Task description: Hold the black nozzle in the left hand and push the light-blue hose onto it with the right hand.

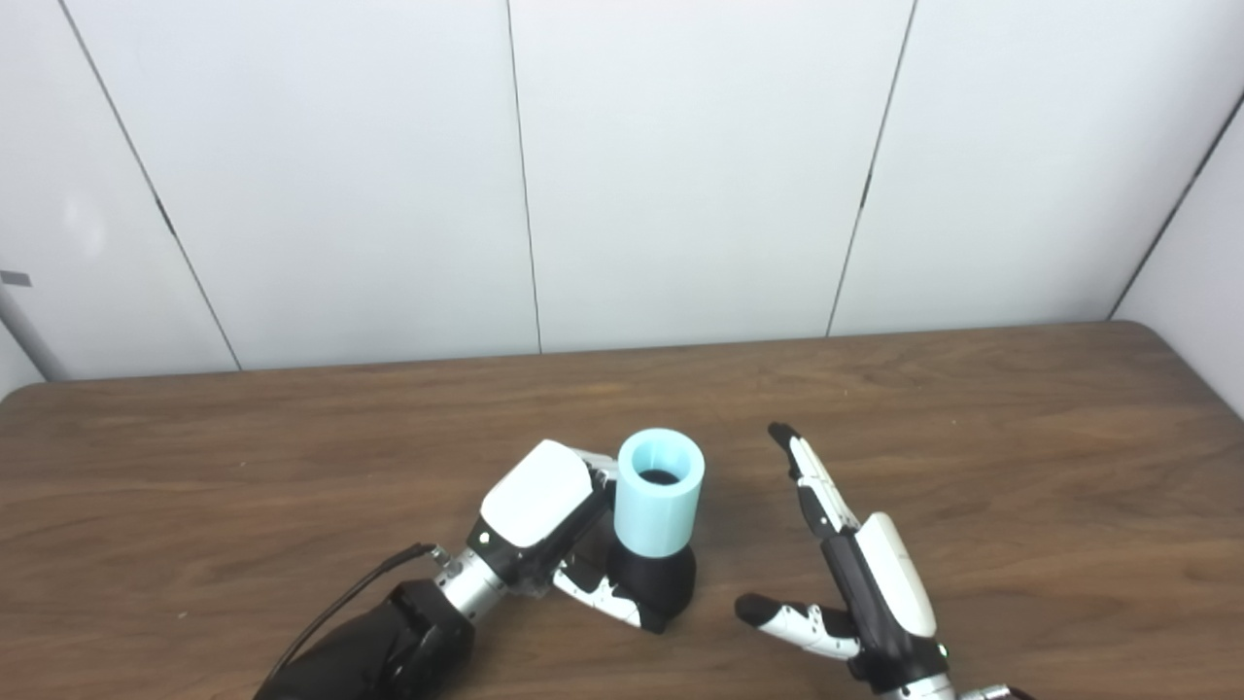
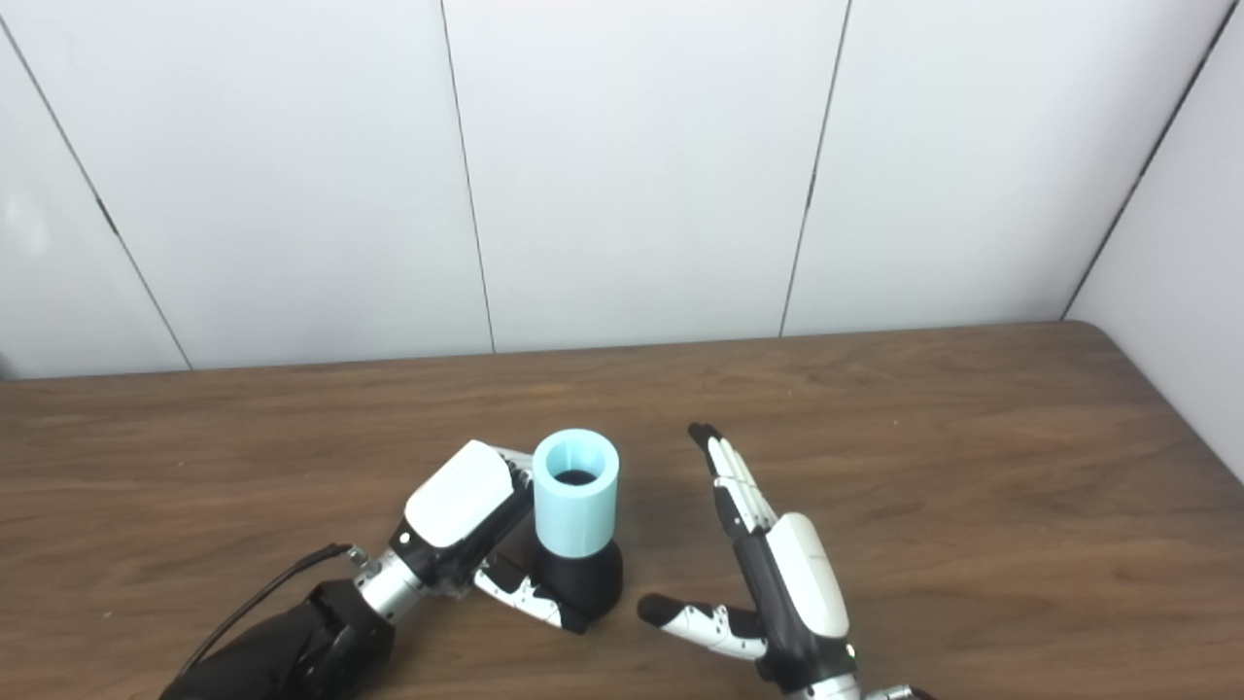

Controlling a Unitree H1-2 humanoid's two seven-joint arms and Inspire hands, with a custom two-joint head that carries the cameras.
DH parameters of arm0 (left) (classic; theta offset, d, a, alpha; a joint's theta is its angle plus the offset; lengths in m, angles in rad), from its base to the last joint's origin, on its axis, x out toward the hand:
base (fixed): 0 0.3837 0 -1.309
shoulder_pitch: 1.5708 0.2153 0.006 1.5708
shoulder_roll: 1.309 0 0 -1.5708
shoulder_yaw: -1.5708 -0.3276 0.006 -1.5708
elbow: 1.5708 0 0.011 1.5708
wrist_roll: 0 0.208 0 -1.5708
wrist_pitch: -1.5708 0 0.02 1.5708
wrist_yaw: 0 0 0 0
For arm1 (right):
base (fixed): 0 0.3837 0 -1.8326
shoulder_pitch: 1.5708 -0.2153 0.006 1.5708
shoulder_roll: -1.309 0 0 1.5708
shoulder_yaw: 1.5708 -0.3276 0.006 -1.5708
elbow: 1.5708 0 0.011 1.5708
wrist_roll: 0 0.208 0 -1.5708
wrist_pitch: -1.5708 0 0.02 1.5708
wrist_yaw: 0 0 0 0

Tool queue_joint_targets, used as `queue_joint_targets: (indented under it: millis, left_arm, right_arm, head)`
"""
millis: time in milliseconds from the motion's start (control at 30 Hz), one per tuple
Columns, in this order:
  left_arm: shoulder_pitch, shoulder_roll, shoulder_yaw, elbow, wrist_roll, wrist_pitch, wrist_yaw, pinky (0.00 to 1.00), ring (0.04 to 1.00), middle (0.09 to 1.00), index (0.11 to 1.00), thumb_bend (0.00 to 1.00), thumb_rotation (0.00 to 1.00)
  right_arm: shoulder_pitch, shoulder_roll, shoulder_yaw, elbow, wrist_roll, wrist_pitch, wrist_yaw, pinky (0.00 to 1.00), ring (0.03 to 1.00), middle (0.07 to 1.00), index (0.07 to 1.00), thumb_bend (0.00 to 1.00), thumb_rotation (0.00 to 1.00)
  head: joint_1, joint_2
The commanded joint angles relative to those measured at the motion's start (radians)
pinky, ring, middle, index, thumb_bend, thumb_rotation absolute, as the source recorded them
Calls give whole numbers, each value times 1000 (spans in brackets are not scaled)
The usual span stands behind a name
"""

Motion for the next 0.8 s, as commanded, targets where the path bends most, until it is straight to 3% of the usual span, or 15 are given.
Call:
queue_joint_targets:
  millis: [0, 67, 100, 133, 167, 200, 267, 500, 767]
  left_arm:
    - [194, -53, -106, 67, -89, -24, -55, 406, 490, 507, 468, 520, 0]
    - [191, -45, -93, 69, -120, -24, -94, 421, 513, 517, 464, 520, 0]
    - [190, -43, -82, 73, -133, -24, -118, 449, 547, 579, 482, 520, 35]
    - [189, -41, -68, 79, -141, -24, -144, 471, 573, 608, 511, 611, 43]
    - [188, -39, -54, 82, -149, -24, -170, 496, 600, 634, 566, 794, 51]
    - [188, -38, -37, 85, -159, -24, -202, 515, 619, 652, 601, 892, 64]
    - [192, -41, 7, 87, -169, -22, -271, 616, 700, 725, 699, 979, 159]
    - [209, -52, 109, 74, -149, 36, -444, 893, 922, 924, 920, 1000, 384]
    - [201, -53, 154, 103, -117, 28, -500, 973, 988, 989, 987, 1000, 459]
  right_arm:
    - [-23, 6, -21, -29, 18, -6, 4, 876, 963, 985, 975, 792, 960]
    - [-23, 4, -23, -28, 23, -5, 9, 879, 964, 988, 977, 781, 954]
    - [-23, 3, -25, -28, 27, -3, 12, 880, 964, 989, 977, 782, 951]
    - [-23, 3, -25, -30, 29, 2, 17, 883, 966, 990, 978, 783, 950]
    - [-22, 2, -26, -32, 29, 8, 21, 886, 968, 992, 979, 784, 949]
    - [-22, 2, -26, -33, 28, 12, 26, 888, 968, 992, 979, 785, 949]
    - [-22, 1, -28, -35, 27, 20, 35, 889, 970, 993, 981, 790, 949]
    - [-21, 3, -35, -35, 29, 28, 52, 890, 969, 990, 981, 787, 935]
    - [-22, 6, -42, -32, 24, 24, 60, 888, 971, 989, 980, 779, 933]
  head:
    - [-1, 2]
    - [0, 2]
    - [0, 3]
    - [0, 3]
    - [0, 3]
    - [1, 2]
    - [1, 2]
    - [2, 5]
    - [3, 4]
